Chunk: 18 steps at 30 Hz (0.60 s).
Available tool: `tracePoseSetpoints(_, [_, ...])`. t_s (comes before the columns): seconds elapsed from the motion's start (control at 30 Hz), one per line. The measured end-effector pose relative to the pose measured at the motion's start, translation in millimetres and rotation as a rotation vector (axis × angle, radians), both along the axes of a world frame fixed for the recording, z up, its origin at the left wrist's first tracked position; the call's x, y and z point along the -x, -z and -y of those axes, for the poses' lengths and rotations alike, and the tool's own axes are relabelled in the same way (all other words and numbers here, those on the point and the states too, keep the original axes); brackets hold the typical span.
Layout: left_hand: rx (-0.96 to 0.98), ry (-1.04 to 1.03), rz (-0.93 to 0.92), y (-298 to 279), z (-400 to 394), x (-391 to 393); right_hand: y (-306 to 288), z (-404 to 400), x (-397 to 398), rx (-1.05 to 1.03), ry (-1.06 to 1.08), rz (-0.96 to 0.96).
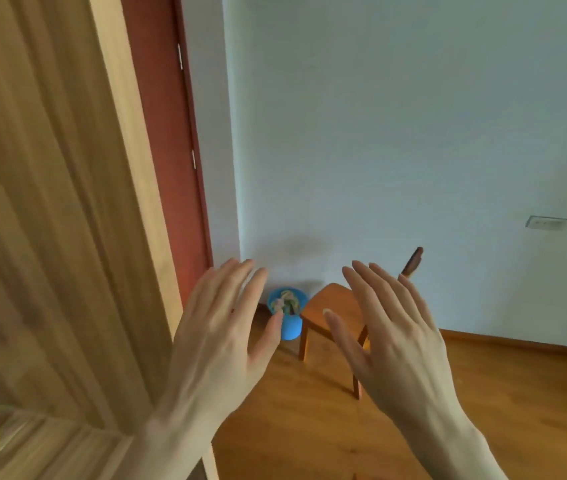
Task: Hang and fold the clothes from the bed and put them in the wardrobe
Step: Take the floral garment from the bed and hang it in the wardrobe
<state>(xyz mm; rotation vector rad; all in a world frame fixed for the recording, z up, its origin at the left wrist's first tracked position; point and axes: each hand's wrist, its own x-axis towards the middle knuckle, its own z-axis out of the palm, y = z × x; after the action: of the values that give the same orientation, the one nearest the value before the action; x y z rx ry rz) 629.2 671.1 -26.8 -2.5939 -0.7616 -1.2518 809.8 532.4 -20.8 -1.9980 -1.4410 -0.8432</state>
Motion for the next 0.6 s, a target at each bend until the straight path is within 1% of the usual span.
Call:
tracePoseSetpoints(0.27, [-0.004, 0.112, -0.013, 14, -50, -109, 18, -32, -98, -0.012, 0.119, -0.032])
tracePoseSetpoints(0.37, [0.002, 0.151, -0.021, 19, -61, -147, 20, -36, -128, 0.041, 0.186, -0.054])
tracePoseSetpoints(0.47, [0.042, 0.192, -0.028, 20, -68, -184, 24, -38, -156, 0.053, 0.263, -0.071])
tracePoseSetpoints(0.6, [0.108, 0.267, -0.027, 27, -85, -244, 30, -44, -196, 0.016, 0.351, -0.084])
